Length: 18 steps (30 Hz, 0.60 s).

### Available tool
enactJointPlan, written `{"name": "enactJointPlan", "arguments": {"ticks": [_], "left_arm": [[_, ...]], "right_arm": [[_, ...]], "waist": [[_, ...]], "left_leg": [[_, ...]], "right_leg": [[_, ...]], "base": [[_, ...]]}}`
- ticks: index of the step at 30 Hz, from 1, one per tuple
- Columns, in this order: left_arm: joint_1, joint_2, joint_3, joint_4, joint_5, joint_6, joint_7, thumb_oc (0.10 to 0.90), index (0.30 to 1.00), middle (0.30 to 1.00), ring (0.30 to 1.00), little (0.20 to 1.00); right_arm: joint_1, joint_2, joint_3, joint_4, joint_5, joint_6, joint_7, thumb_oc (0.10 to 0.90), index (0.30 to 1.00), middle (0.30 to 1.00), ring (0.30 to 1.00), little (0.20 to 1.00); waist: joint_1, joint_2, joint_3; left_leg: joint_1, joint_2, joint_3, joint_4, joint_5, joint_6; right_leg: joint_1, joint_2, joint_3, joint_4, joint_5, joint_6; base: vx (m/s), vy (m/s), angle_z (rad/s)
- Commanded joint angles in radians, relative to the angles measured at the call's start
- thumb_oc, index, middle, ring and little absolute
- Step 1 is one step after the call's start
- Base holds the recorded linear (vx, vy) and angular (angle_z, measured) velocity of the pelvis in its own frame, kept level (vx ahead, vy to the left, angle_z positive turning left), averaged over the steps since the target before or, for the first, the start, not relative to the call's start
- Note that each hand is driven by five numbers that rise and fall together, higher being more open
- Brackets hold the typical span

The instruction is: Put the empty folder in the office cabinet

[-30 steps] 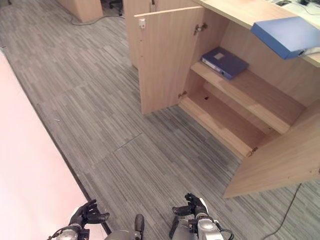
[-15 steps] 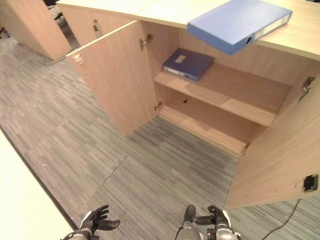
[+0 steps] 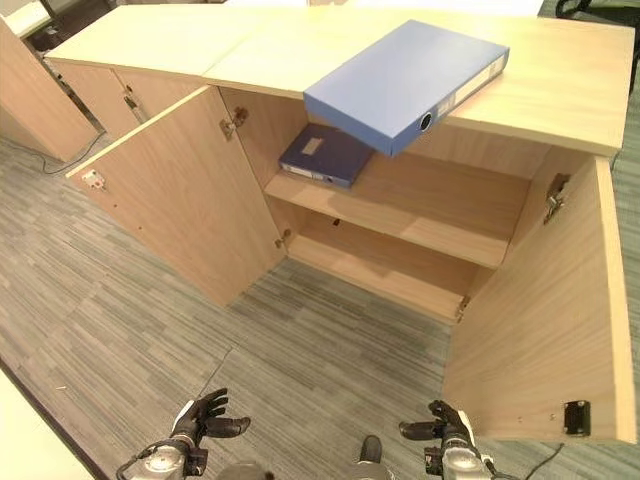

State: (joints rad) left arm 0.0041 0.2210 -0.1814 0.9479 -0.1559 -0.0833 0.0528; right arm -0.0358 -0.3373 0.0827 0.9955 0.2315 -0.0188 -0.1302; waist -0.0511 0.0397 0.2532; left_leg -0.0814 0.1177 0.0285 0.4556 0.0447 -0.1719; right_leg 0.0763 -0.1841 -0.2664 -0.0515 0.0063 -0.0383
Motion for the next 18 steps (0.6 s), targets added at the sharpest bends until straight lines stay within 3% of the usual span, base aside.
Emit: {"name": "enactJointPlan", "arguments": {"ticks": [1, 2, 4, 7, 11, 12, 14, 18], "left_arm": [[0.010, 0.053, -0.013, -0.062, -0.024, -0.020, 0.019, 0.800, 0.900, 0.900, 0.900, 0.900], [0.006, 0.056, -0.016, -0.057, -0.024, -0.021, 0.023, 0.800, 0.900, 0.900, 0.900, 0.900], [0.004, 0.055, -0.018, -0.051, -0.027, -0.021, 0.026, 0.800, 0.900, 0.900, 0.900, 0.900], [0.008, 0.055, -0.008, -0.046, -0.055, -0.026, 0.035, 0.800, 0.900, 0.900, 0.900, 0.900], [0.006, 0.054, -0.007, -0.019, -0.048, -0.030, 0.034, 0.800, 0.900, 0.900, 0.900, 0.900], [0.009, 0.054, -0.003, 0.018, -0.037, -0.028, 0.032, 0.800, 0.900, 0.900, 0.900, 0.900], [0.019, 0.056, -0.001, 0.033, -0.026, -0.033, 0.028, 0.800, 0.900, 0.900, 0.900, 0.900], [0.016, 0.075, -0.001, 0.027, -0.015, -0.035, 0.027, 0.800, 0.900, 0.900, 0.900, 0.900]], "right_arm": [[0.013, -0.047, 0.007, -0.024, 0.025, -0.029, 0.006, 0.800, 0.900, 0.900, 0.900, 0.900], [0.019, -0.047, 0.009, -0.027, 0.025, -0.029, 0.007, 0.800, 0.900, 0.900, 0.900, 0.900], [0.022, -0.046, 0.009, -0.024, 0.026, -0.029, 0.008, 0.800, 0.900, 0.900, 0.900, 0.900], [0.034, -0.041, 0.025, -0.028, 0.013, -0.024, 0.015, 0.800, 0.900, 0.900, 0.900, 0.900], [0.030, -0.039, 0.033, -0.023, 0.007, -0.022, 0.017, 0.800, 0.900, 0.900, 0.900, 0.900], [0.022, -0.027, 0.039, -0.007, 0.002, -0.020, 0.025, 0.800, 0.900, 0.900, 0.900, 0.900], [0.027, -0.020, 0.038, -0.007, -0.004, -0.021, 0.034, 0.800, 0.900, 0.900, 0.900, 0.900], [0.018, -0.001, 0.038, -0.015, -0.010, -0.018, 0.040, 0.800, 0.900, 0.900, 0.900, 0.900]], "waist": [[0.019, 0.036, 0.027], [0.025, 0.041, 0.027], [0.029, 0.041, 0.028], [0.067, 0.041, 0.022], [0.086, 0.029, 0.015], [0.094, 0.028, -0.006], [0.100, 0.027, -0.023], [0.104, 0.005, -0.045]], "left_leg": [[-0.063, 0.109, -0.022, -0.212, 0.056, 0.015], [-0.060, 0.135, -0.059, -0.310, 0.092, 0.004], [-0.064, 0.148, -0.084, -0.346, 0.115, -0.001], [-0.118, 0.166, -0.271, -0.459, 0.164, -0.027], [-0.162, 0.146, -0.293, -0.491, 0.159, -0.038], [-0.145, 0.130, -0.329, -0.507, 0.145, -0.051], [-0.140, 0.102, -0.357, -0.497, 0.141, -0.055], [-0.143, 0.061, -0.323, -0.460, 0.106, -0.038]], "right_leg": [[0.020, 0.029, 0.030, 0.080, -0.116, 0.116], [0.031, 0.029, 0.058, 0.118, -0.146, 0.125], [0.035, 0.028, 0.078, 0.144, -0.169, 0.129], [0.065, 0.037, 0.205, 0.229, -0.260, 0.138], [0.112, 0.026, 0.258, 0.208, -0.286, 0.147], [0.123, 0.019, 0.297, 0.189, -0.280, 0.158], [0.134, -0.001, 0.313, 0.168, -0.259, 0.176], [0.131, -0.062, 0.328, 0.152, -0.205, 0.218]], "base": [[0.41, 0.220, 0.00], [0.37, 0.213, -0.16], [0.29, 0.163, -0.29], [0.41, 0.209, -0.74], [0.34, 0.167, -0.44], [0.29, 0.195, -0.46], [0.31, 0.259, -0.82], [0.22, 0.271, -0.32]]}}
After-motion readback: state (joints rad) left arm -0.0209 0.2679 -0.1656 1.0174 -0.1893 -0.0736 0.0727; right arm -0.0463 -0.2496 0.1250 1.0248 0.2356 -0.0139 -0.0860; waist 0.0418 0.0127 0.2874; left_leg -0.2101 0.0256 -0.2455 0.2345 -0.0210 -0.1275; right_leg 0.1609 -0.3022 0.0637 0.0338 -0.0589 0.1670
